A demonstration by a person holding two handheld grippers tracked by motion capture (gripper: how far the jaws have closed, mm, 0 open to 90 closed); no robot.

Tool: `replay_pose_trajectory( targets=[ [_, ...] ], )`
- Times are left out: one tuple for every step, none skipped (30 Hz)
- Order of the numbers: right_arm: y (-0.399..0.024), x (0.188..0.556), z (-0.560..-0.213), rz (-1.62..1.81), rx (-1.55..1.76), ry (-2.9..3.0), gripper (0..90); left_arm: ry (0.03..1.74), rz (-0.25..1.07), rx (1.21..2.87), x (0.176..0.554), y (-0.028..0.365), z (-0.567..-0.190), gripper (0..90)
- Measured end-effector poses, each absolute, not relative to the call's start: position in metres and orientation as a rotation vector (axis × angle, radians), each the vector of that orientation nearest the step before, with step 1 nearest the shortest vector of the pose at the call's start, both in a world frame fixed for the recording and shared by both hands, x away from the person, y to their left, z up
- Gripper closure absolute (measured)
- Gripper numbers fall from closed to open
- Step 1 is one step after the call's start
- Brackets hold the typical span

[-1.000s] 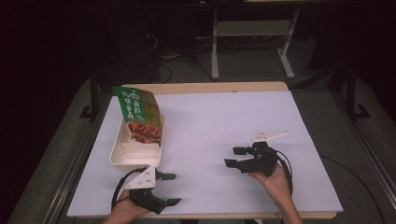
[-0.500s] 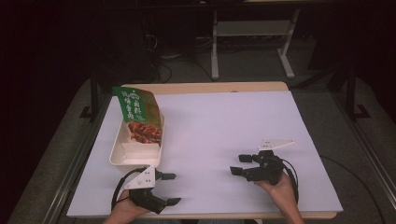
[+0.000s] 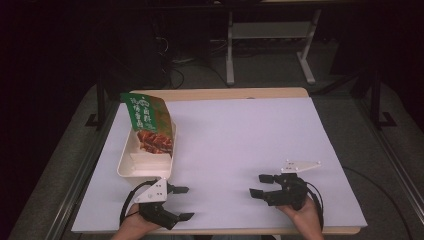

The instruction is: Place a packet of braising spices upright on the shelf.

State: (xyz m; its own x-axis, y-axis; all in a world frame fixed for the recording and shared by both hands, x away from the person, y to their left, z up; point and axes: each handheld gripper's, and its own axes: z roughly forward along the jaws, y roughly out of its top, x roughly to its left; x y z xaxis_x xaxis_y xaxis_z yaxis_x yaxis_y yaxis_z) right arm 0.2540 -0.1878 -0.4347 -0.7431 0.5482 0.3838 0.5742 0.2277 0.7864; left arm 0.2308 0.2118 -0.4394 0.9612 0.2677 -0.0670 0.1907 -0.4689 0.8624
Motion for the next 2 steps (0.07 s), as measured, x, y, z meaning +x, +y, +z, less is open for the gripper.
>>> replay_pose_trajectory(
  targets=[
    [-0.1874, 0.2509, -0.435, -1.57, -1.113, -2.454, 27.9, 0.323, 0.096, 2.071, 0.2307, 0.2118, -0.4393, 22.4],
    [-0.1872, 0.2492, -0.4353, -1.567, -1.114, -2.468, 27.5, 0.322, 0.094, 2.072, 0.2305, 0.2116, -0.4392, 22.4]
  ],
)
